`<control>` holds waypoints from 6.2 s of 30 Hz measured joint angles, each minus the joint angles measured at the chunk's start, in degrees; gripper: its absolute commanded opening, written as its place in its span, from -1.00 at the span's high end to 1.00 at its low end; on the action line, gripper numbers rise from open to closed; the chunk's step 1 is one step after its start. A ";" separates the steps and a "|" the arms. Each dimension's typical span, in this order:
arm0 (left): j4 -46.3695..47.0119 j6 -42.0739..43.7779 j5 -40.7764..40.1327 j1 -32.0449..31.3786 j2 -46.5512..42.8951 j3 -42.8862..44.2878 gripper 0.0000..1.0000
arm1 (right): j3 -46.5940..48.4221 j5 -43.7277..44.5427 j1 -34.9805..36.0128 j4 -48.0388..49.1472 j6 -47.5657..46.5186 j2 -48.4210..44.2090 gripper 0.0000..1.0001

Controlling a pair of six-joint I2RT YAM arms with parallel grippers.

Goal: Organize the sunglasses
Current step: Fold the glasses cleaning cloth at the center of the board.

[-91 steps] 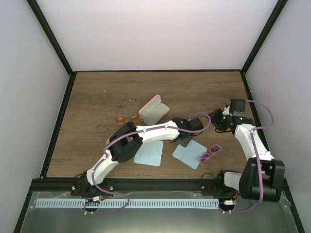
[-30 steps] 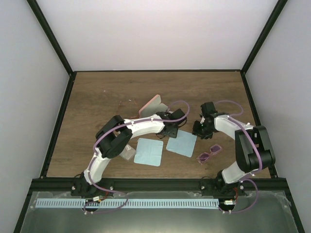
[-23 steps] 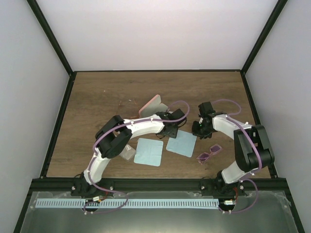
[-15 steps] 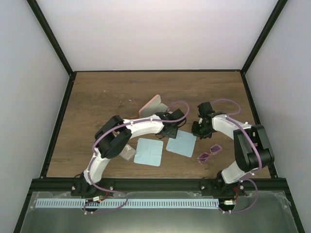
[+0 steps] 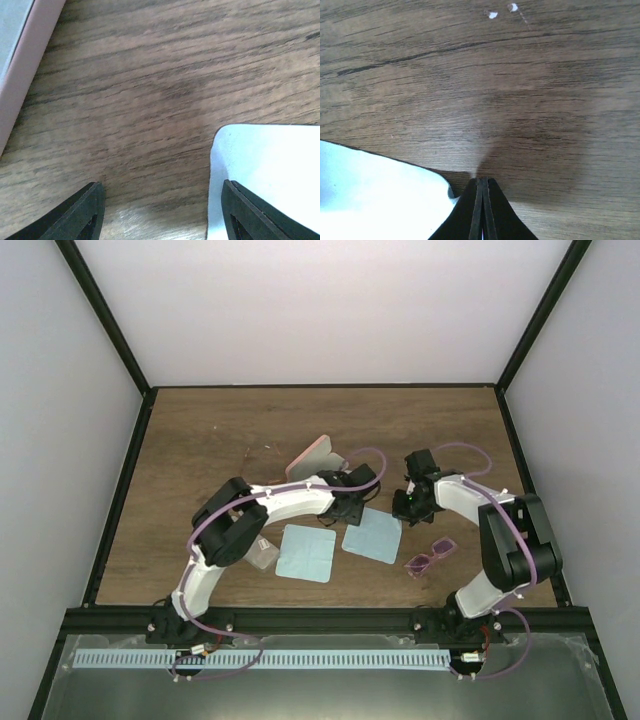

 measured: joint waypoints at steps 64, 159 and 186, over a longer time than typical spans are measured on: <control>-3.26 2.80 6.25 1.66 -1.22 -0.07 -0.26 | 1.95 9.18 5.14 -3.17 -1.29 1.14 0.74; -0.09 17.53 15.41 4.96 3.96 7.15 0.42 | 8.79 7.02 5.75 -2.12 -3.30 7.65 0.99; 2.58 17.51 13.60 4.83 2.21 3.41 0.91 | 8.48 6.29 5.75 -0.96 -3.32 7.52 0.99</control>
